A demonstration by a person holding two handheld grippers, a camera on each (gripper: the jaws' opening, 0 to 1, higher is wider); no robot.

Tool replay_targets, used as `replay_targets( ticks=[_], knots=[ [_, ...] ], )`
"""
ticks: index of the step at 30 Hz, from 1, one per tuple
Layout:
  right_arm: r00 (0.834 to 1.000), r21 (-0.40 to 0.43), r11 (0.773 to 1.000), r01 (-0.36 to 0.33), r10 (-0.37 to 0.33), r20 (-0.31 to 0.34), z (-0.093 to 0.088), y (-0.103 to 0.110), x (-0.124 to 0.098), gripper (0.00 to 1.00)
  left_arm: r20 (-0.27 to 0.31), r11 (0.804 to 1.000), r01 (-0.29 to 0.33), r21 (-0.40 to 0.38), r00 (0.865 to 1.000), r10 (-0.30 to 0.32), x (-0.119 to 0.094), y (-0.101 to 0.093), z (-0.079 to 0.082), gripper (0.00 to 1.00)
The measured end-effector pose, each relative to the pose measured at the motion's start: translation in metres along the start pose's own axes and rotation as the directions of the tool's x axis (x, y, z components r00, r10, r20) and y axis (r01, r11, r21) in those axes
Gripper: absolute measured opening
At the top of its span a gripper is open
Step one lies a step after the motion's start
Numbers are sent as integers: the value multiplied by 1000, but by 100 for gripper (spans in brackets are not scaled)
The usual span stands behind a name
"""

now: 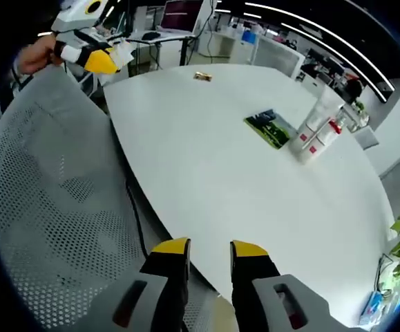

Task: Arrange the skincare products in the storage area until every visible bottle or jar stands upright without overlapping.

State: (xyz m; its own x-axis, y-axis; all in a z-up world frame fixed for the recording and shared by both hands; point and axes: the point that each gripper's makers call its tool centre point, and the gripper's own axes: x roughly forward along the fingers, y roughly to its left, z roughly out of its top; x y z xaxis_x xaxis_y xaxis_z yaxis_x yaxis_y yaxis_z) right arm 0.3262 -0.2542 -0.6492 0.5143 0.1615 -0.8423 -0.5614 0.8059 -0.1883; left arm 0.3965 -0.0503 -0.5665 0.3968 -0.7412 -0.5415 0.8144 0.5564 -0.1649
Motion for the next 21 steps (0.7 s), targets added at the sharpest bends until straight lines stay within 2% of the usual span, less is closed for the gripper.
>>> replay_targets(
  ticks=[2,3,4,5,7,9,10,11,13,14,15,16,18,20,21],
  knots=[
    [1000,-36,999,6,-6,-7,1,3,0,18,36,999,-10,-40,999,11,0,0,9,0],
    [999,-79,997,12,-15,-29,0,3,0,19,82,998,-3,-59,997,8,3,-5,17,0],
    [998,-182,983,34,-44,-51,3,3,-1,21,94,999,-5,-44,996,9,2,-8,20,0],
    [997,-251,967,50,-64,-47,8,4,-1,22,175,995,-63,76,983,49,-1,-8,34,0],
    [995,-381,919,101,-103,14,28,9,-5,19,242,973,-112,204,968,60,-5,-13,43,0],
    [992,-453,883,126,-107,67,41,14,-7,16,183,971,-113,212,980,75,-2,-11,30,0],
    [992,-455,882,123,-96,80,44,17,-7,18,167,961,-121,247,983,80,-1,-11,26,0],
    [991,-419,899,126,-97,91,46,18,-9,25,152,951,-100,293,987,57,2,-15,23,0],
    [987,-366,921,133,-91,131,53,17,-12,32,119,946,-39,322,993,1,5,-29,16,0],
    [986,-329,937,116,-69,152,57,18,-14,31,142,920,-42,390,990,-15,4,-35,19,0],
    [984,-291,951,99,-50,174,63,21,-17,29,149,905,-42,424,989,-24,3,-38,20,0],
    [982,-284,954,92,-40,183,66,23,-19,29,136,905,-36,423,990,-24,4,-40,17,0],
    [967,-279,957,77,-4,254,86,33,-28,29,123,903,-31,428,992,-24,4,-41,14,0],
    [943,-243,970,4,77,323,106,52,-35,26,131,896,-30,444,991,-32,4,-42,15,0],
    [921,-203,977,-62,135,365,117,64,-39,25,135,893,-22,449,990,-43,4,-43,16,0]
  ],
)
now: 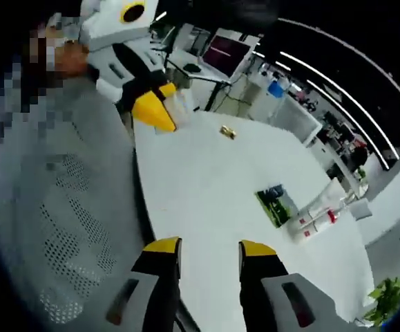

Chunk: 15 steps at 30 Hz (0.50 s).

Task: Arrange the skincare products in the storage area until every visible bottle or jar stands upright without overlapping.

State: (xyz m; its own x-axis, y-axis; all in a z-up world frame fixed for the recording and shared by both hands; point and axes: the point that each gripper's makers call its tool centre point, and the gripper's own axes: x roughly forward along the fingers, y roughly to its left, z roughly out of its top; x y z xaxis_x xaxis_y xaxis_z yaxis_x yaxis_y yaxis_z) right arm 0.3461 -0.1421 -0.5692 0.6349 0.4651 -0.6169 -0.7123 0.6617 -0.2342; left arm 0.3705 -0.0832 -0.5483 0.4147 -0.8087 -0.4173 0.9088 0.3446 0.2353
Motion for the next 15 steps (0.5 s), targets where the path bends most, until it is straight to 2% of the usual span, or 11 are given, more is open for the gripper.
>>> replay_targets(
  ticks=[2,4,8,11,15],
  knots=[
    [997,70,997,-34,29,71,16,7,4,24,14,1000,18,14,1000,-18,-1,-3,2,0],
    [989,70,995,-73,63,134,29,15,7,23,24,998,48,47,999,-49,-2,-9,3,0],
    [989,39,998,-51,45,140,32,14,5,14,-4,991,95,92,995,-95,1,-22,-3,0],
    [986,20,999,-47,43,159,31,15,4,11,-17,986,122,116,993,-120,1,-27,-5,0],
    [989,-19,998,-63,65,130,28,21,7,11,-17,982,140,128,990,-139,1,-31,-6,0]
  ],
)
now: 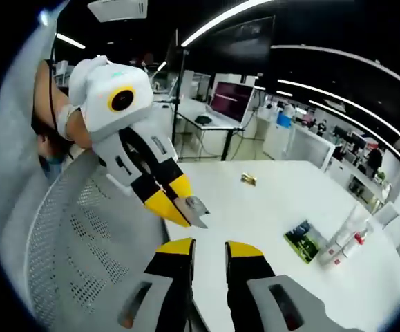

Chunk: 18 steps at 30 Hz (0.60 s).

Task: Arrange the skincare products in the storage area until every visible bottle or jar stands upright without overlapping.

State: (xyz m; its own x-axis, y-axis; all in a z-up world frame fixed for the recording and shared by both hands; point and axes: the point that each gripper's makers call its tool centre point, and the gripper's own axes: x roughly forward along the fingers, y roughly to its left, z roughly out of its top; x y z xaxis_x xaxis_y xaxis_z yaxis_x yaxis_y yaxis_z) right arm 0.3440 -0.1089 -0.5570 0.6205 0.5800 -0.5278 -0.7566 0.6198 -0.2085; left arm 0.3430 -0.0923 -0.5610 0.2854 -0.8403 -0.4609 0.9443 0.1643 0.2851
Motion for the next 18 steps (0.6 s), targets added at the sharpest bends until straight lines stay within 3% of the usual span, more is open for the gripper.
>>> replay_targets(
  ticks=[2,7,18],
  knots=[
    [1000,-49,999,-20,21,18,3,6,1,9,-6,1000,15,7,1000,-15,0,-4,-1,0],
    [998,-199,979,-50,41,-47,-6,19,2,0,-35,998,58,40,998,-56,3,-15,-6,0],
    [997,-279,959,-51,32,-71,-11,21,0,0,-71,995,84,48,994,-80,7,-20,-12,0]
  ],
)
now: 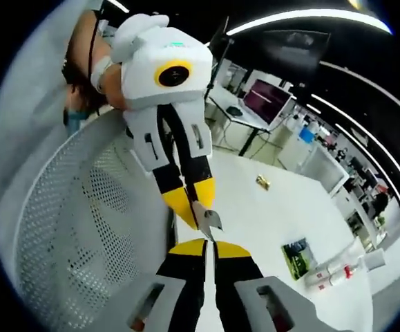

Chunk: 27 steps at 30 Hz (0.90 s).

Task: Arrange the skincare products in the storage area until every visible bottle or jar stands upright without overlapping.

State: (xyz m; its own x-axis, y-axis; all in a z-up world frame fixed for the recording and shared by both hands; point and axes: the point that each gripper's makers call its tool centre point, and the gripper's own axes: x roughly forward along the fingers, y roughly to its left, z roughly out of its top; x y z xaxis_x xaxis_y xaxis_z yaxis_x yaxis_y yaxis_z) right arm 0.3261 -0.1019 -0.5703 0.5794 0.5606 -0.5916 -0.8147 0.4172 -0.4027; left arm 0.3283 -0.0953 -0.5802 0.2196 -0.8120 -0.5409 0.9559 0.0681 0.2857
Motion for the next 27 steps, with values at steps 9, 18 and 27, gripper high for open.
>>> replay_targets(
  ticks=[9,18,27],
  knots=[
    [998,-88,996,-15,9,-63,-8,6,5,0,-44,1000,27,13,999,-27,4,-4,-7,0],
    [998,-157,986,-46,41,-40,-2,16,7,0,-65,998,51,40,997,-48,6,-10,-10,0],
    [996,-214,974,-75,62,-63,-6,22,8,0,-75,991,76,106,995,-68,6,-15,-10,0]
  ],
)
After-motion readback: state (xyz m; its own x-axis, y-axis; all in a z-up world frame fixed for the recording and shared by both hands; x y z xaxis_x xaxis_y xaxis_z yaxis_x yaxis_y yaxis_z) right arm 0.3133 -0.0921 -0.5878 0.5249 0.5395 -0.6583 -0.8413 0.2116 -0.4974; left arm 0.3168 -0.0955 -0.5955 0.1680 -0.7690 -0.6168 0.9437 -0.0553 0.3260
